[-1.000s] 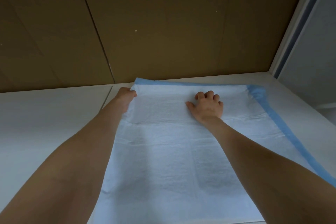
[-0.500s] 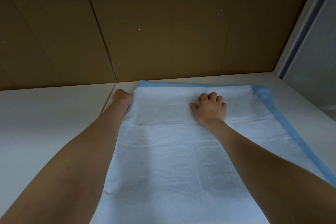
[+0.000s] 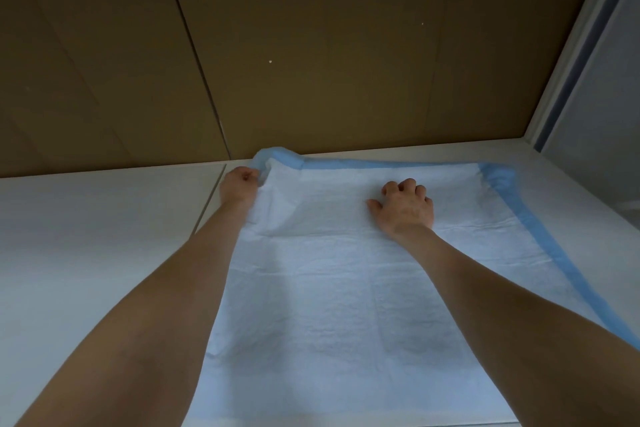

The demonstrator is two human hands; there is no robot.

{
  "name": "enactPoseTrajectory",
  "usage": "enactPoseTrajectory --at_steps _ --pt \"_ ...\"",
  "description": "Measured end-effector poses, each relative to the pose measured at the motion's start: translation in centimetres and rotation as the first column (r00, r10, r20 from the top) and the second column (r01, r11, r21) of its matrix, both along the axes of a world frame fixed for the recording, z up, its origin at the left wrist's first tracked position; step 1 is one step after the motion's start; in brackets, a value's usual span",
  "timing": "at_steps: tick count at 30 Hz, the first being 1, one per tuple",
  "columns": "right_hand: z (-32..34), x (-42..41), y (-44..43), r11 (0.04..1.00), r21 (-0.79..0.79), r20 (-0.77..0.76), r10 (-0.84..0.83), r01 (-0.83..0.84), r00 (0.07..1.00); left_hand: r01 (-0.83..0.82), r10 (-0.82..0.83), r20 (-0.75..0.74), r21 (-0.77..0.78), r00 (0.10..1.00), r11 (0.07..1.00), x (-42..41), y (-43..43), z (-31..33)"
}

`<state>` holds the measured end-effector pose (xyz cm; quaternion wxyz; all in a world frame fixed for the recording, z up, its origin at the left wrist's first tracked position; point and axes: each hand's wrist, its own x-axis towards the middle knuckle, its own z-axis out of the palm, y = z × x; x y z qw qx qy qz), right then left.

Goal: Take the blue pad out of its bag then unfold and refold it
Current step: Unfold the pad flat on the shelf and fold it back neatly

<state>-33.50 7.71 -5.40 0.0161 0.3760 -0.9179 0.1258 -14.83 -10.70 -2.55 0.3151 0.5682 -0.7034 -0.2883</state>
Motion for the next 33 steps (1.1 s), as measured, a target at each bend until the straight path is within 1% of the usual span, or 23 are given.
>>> enactPoseTrajectory --at_steps 2,4,8,12,14,16,19,22,23,24,26,29,31,33 --pt "0.1 -0.1 0.3 1.000 0.010 0.013 0.004 -0.004 1.000 -0.101 0.096 0.053 0.103 0.994 0.990 0.5 0.4 0.3" --pt "0.1 -0.1 0.6 1.000 0.014 0.017 -0.011 0.011 1.000 -0.108 0.090 0.118 0.159 0.989 0.981 0.8 0.6 0.3" --pt "0.2 -0.1 0.9 1.000 0.019 0.024 -0.012 0.011 1.000 -0.074 0.040 0.193 0.172 0.980 0.982 0.4 0.8 0.3" --pt "0.1 -0.4 0.9 1.000 0.017 0.014 -0.016 0.016 1.000 -0.116 0.079 0.219 0.157 0.972 0.981 0.2 0.4 0.1" --pt "0.0 -0.6 1.1 0.999 0.005 0.006 -0.052 0.052 0.999 -0.124 0.097 0.218 0.111 0.971 0.986 0.3 0.3 -0.1" --pt "0.1 -0.9 1.4 0.995 0.011 -0.012 -0.102 0.102 0.995 -0.117 0.098 0.253 0.059 0.963 0.991 0.6 0.4 0.0" --pt "0.7 -1.2 2.2 0.993 0.055 -0.012 -0.106 0.107 0.994 -0.049 0.043 0.318 0.012 0.947 0.999 0.8 1.3 0.3" --pt "1.6 -1.6 3.5 0.989 0.075 -0.009 -0.131 0.131 0.991 0.035 0.072 0.478 -0.213 0.875 0.977 0.5 3.0 0.4" --pt "1.9 -1.8 4.2 0.987 0.075 -0.007 -0.144 0.144 0.990 0.077 0.076 0.511 -0.272 0.856 0.959 0.2 4.0 0.5" --pt "2.1 -2.0 5.0 0.985 0.076 -0.005 -0.156 0.156 0.988 0.127 0.052 0.533 -0.295 0.844 0.947 -0.3 5.2 0.6" --pt "2.7 -2.7 6.8 0.979 0.096 0.000 -0.181 0.180 0.983 0.232 -0.056 0.570 -0.241 0.820 0.942 -1.7 7.8 0.8" --pt "3.6 -4.0 9.9 0.966 0.085 0.013 -0.246 0.244 0.969 0.342 -0.233 0.575 -0.087 0.784 0.936 -4.7 11.8 0.8" --pt "4.1 -5.3 11.8 0.949 0.053 0.045 -0.313 0.311 0.949 0.367 -0.299 0.578 -0.001 0.759 0.930 -6.9 13.9 0.5" --pt "4.1 -6.5 13.5 0.933 0.042 0.098 -0.360 0.358 0.928 0.337 -0.300 0.608 0.056 0.735 0.940 -8.4 15.3 0.1"
